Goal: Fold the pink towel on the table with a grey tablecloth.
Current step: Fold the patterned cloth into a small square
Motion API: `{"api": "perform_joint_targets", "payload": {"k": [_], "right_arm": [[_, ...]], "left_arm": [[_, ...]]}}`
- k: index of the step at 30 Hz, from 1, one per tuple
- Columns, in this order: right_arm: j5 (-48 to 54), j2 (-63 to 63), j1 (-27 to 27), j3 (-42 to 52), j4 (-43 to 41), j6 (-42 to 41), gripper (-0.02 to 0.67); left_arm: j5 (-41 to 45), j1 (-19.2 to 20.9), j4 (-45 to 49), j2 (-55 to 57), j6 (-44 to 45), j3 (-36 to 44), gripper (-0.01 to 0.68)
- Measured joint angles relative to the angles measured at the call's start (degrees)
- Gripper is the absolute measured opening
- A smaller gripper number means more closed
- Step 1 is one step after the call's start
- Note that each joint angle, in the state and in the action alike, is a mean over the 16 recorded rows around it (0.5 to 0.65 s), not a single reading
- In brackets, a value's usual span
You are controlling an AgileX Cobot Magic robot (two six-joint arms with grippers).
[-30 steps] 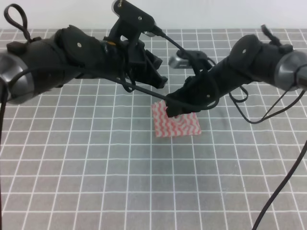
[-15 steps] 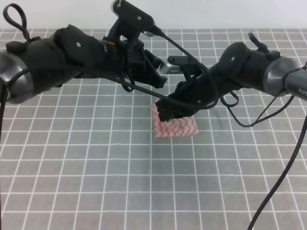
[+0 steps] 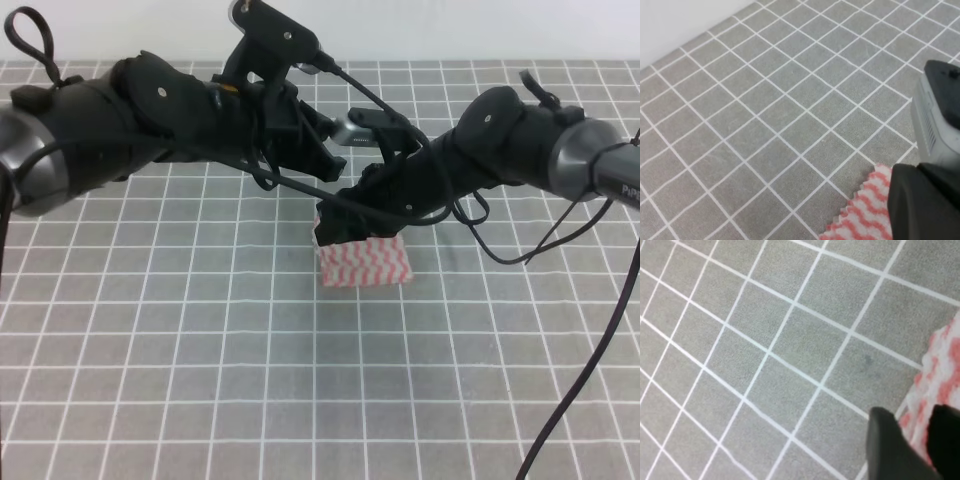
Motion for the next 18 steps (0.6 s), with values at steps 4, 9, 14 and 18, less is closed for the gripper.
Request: {"api": "perform_joint_targets", "payload": {"k": [4, 9, 14, 18], "right_arm": [[0.92, -0.05, -0.23, 0.01, 0.61, -1.15, 0.192], [2.73, 0.13, -0.6, 0.06, -0.38, -2.16, 0.167], [4.52, 1.04, -0.88, 0.2, -1.6, -3.04, 0.09], [5.65, 1.62, -1.06, 0.12, -2.51, -3.18, 0.028]], "left_arm": [[0.21, 0.0, 0.05, 0.02, -0.01, 0.0, -0.002], [0.51, 0.0, 0.16, 0.02, -0.01, 0.0, -0.002], [0.63, 0.0, 0.27, 0.02, -0.01, 0.0, -0.002], [0.64, 0.0, 0.35, 0.01, -0.01, 0.0, -0.002]]}}
